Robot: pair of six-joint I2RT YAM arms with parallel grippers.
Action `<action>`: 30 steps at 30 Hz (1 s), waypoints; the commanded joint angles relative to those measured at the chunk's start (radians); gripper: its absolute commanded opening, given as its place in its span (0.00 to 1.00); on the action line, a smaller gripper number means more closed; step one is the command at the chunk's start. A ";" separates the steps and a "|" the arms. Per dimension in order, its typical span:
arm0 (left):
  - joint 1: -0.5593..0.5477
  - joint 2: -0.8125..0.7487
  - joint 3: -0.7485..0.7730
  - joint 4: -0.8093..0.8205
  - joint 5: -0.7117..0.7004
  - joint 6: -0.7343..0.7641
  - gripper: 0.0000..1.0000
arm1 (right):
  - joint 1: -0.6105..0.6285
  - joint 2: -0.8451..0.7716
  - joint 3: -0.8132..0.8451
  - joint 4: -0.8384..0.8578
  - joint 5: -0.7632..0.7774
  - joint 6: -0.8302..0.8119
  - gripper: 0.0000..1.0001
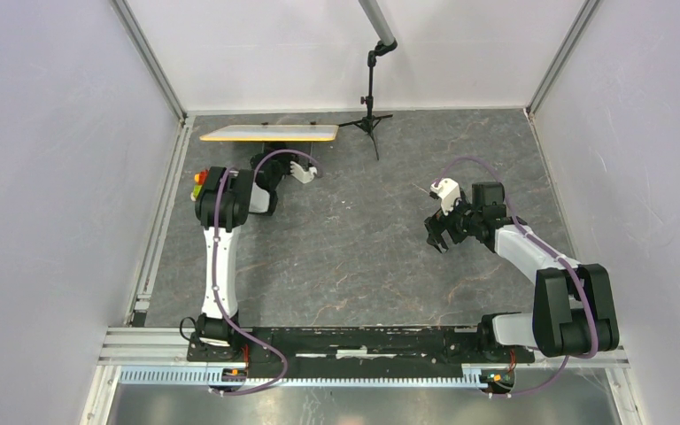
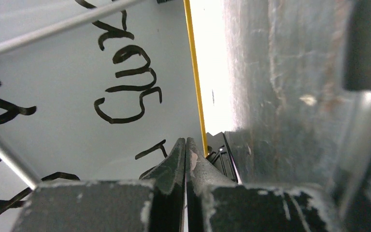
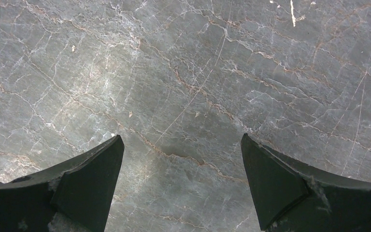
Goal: Write a sentence on the whiteboard
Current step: Move the whiteboard to the center of the board.
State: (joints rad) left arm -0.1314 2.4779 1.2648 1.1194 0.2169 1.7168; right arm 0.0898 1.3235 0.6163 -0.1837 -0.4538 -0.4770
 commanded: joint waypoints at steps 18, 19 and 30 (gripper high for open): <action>-0.080 -0.153 -0.411 -0.102 0.047 0.054 0.02 | -0.002 -0.036 0.021 0.006 -0.033 -0.008 0.97; -0.083 -0.164 -0.431 -0.101 0.051 0.063 0.02 | -0.002 -0.037 0.021 0.006 -0.034 -0.007 0.97; -0.157 -0.255 -0.631 0.061 0.000 0.080 0.02 | -0.002 -0.056 0.023 0.003 -0.051 -0.008 0.97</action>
State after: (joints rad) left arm -0.2356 2.1971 0.7456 1.1969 0.2237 1.7412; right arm 0.0898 1.2987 0.6163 -0.1967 -0.4751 -0.4770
